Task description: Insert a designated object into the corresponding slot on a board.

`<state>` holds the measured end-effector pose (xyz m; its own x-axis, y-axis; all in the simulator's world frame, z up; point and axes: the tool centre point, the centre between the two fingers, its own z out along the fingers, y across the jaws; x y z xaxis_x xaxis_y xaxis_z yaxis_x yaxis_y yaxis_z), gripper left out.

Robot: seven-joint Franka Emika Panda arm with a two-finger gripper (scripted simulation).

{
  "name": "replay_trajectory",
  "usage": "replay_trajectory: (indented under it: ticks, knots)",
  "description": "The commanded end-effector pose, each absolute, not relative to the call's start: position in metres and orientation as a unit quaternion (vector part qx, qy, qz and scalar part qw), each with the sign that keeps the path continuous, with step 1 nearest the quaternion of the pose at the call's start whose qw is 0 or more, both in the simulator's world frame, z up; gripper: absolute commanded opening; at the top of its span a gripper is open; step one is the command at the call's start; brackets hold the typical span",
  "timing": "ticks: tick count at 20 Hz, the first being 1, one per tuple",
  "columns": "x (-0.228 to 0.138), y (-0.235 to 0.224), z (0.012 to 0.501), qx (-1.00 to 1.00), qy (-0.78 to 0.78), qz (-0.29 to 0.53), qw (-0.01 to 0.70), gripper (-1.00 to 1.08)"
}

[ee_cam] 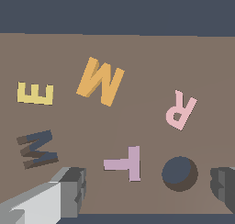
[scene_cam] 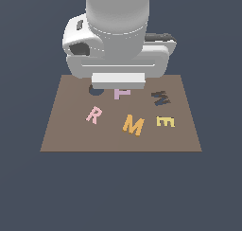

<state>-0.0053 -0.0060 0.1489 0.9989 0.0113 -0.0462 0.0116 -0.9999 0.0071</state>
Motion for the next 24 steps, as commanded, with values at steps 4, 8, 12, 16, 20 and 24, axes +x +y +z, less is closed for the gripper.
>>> replay_trajectory:
  ticks: [4, 8, 12, 16, 20, 24]
  knots:
    - [-0.004, -0.005, 0.148, 1.000, 0.003, -0.023, 0.004, 1.00]
    - [-0.001, -0.002, 0.142, 1.000, -0.008, -0.021, 0.003, 1.00]
    - [0.006, 0.005, 0.130, 0.999, -0.029, -0.019, 0.003, 1.00]
    - [0.017, 0.014, 0.114, 0.998, -0.059, -0.015, 0.003, 1.00]
    - [0.032, 0.024, 0.094, 0.995, -0.097, -0.011, 0.002, 1.00]
    - [0.047, 0.031, 0.075, 0.991, -0.132, -0.006, 0.001, 1.00]
